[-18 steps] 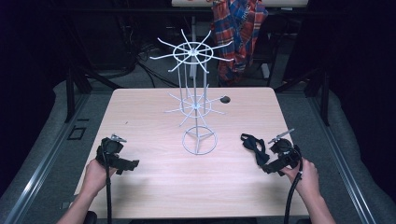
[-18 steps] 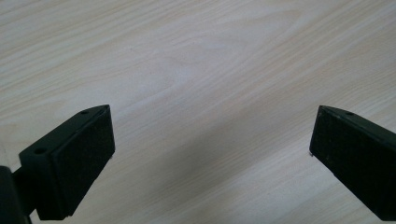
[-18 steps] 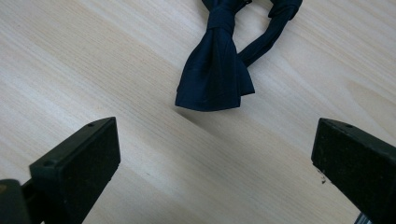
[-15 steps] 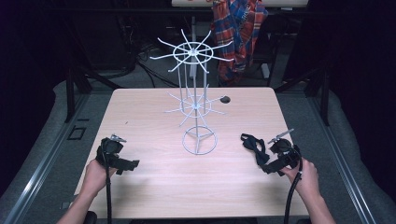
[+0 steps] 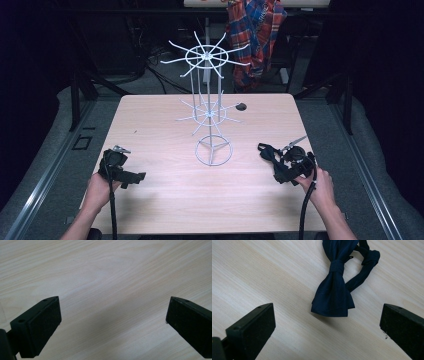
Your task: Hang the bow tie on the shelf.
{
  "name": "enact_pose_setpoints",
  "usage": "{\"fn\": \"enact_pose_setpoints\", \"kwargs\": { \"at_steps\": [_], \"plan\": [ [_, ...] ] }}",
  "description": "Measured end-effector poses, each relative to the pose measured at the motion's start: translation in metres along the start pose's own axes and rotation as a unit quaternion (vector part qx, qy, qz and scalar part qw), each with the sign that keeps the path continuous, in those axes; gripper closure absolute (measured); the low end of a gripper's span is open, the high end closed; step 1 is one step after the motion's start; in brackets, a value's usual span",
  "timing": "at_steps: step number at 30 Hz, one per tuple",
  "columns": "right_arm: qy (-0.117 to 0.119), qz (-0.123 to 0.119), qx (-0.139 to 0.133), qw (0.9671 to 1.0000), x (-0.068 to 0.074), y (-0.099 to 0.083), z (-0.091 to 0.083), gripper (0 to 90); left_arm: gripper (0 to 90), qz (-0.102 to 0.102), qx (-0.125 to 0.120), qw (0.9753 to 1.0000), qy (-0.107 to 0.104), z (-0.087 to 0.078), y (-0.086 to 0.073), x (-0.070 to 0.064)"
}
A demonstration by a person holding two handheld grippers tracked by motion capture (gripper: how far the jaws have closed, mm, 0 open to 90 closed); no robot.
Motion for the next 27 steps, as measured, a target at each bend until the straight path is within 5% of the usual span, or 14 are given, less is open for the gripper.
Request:
{"fn": "enact_pose_setpoints", "kwargs": {
  "at_steps": [14,19,20,27],
  "plan": [
    [-0.020,0.009,0.010,0.9997,-0.008,0.016,0.020,6.3,0.0,0.000,0.007,1.0000,-0.005,0.002,0.000,0.000],
    [-0.036,0.008,0.015,0.9992,-0.011,0.019,0.025,17.5,0.0,-0.001,0.008,1.0000,-0.004,0.003,0.000,-0.001],
    [-0.036,0.018,-0.004,0.9992,-0.010,0.019,0.029,21.3,0.0,-0.002,0.008,1.0000,-0.005,0.003,0.000,-0.001],
    [-0.052,-0.008,0.016,0.9985,-0.012,0.028,0.032,40.1,0.0,-0.003,0.012,0.9999,-0.005,0.004,0.000,0.000]
  ]
}}
Point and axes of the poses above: each handheld gripper's, and its own axes: z roughly forward along the jaws, y roughly out of its top, x roughly to its left, the point moved 4 cm from there along z, roughly forward along the jaws, and after that the axes turned 8 degrees about y, right-handed, at the moved point
